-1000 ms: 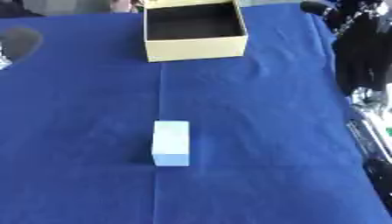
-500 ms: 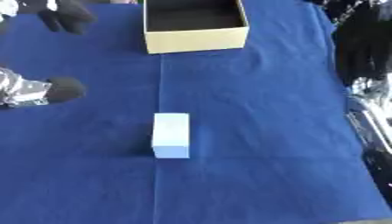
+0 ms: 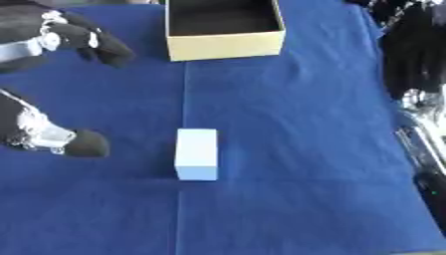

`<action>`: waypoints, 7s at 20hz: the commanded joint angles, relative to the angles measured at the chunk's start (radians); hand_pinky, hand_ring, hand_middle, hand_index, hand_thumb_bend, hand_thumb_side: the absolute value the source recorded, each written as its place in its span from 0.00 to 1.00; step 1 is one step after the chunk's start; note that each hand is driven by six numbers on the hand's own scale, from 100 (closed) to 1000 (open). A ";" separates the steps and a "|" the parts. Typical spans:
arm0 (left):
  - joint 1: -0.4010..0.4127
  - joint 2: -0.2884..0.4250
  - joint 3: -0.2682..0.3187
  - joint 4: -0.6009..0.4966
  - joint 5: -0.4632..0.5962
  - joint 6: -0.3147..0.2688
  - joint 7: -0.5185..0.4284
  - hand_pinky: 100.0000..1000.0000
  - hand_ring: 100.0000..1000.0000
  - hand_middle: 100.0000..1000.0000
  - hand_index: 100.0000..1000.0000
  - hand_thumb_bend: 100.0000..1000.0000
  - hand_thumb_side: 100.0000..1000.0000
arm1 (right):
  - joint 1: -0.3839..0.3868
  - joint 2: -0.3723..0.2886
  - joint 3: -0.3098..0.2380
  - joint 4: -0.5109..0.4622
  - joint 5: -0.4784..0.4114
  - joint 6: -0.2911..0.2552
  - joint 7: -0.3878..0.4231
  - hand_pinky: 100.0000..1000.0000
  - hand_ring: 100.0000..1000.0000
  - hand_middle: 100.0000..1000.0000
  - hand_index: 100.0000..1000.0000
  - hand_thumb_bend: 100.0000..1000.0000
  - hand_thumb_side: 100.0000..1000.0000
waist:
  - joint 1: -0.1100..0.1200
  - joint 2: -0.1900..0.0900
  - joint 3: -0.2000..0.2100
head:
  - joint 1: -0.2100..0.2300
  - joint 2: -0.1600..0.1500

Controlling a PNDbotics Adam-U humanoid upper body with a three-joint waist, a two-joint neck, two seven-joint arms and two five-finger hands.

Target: Pick up objects on the table and place them in the box.

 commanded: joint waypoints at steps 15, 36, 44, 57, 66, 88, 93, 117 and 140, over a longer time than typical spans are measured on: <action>-0.050 -0.111 -0.104 0.198 -0.042 0.050 0.036 0.87 0.91 0.85 1.00 0.84 0.55 | 0.002 -0.013 -0.001 -0.017 0.003 0.010 0.008 0.72 0.74 0.64 0.84 0.00 0.99 | 0.015 -0.043 0.010 | -0.019 0.007; -0.054 -0.281 -0.167 0.340 -0.098 0.051 0.043 0.88 0.90 0.78 0.96 0.80 0.56 | 0.023 -0.006 0.004 -0.017 0.007 0.033 0.019 0.73 0.74 0.64 0.84 0.00 1.00 | 0.039 -0.059 0.025 | -0.041 0.023; -0.036 -0.317 -0.187 0.386 -0.147 0.033 0.038 0.88 0.91 0.79 0.94 0.80 0.53 | 0.027 -0.002 0.008 -0.017 0.005 0.039 0.023 0.73 0.74 0.64 0.84 0.00 1.00 | 0.046 -0.062 0.027 | -0.045 0.028; -0.026 -0.357 -0.176 0.479 -0.198 -0.020 0.033 0.85 0.89 0.71 0.87 0.71 0.55 | 0.031 0.007 0.008 -0.017 0.008 0.042 0.022 0.73 0.74 0.64 0.84 0.00 1.00 | 0.044 -0.057 0.019 | -0.038 0.023; -0.030 -0.360 -0.166 0.461 -0.228 -0.023 0.127 0.82 0.86 0.66 0.79 0.17 0.57 | 0.036 0.017 0.011 -0.017 0.014 0.050 0.022 0.73 0.75 0.63 0.84 0.00 1.00 | 0.042 -0.053 0.018 | -0.038 0.019; -0.090 -0.214 -0.024 0.241 -0.231 -0.029 0.247 0.75 0.75 0.51 0.69 0.00 0.46 | 0.014 -0.004 0.002 -0.017 0.011 0.029 0.029 0.73 0.75 0.63 0.84 0.00 1.00 | 0.034 -0.038 0.012 | -0.040 -0.003; -0.096 -0.179 0.058 0.215 -0.181 0.006 0.311 0.72 0.71 0.47 0.66 0.00 0.46 | -0.019 -0.025 0.000 -0.017 -0.002 0.005 0.039 0.73 0.75 0.64 0.84 0.00 0.99 | 0.032 -0.024 -0.015 | -0.010 -0.021; -0.310 -0.179 0.287 0.667 -0.005 -0.340 0.503 0.66 0.64 0.42 0.61 0.01 0.53 | -0.105 -0.066 0.026 -0.017 0.000 -0.023 0.077 0.73 0.75 0.63 0.84 0.00 0.99 | 0.108 0.054 -0.176 | 0.108 -0.125; -0.430 -0.264 0.390 1.005 -0.204 -0.426 0.537 0.65 0.64 0.41 0.62 0.00 0.55 | -0.165 -0.046 0.050 -0.017 0.006 -0.005 0.099 0.74 0.75 0.63 0.84 0.00 1.00 | 0.181 0.116 -0.297 | 0.180 -0.195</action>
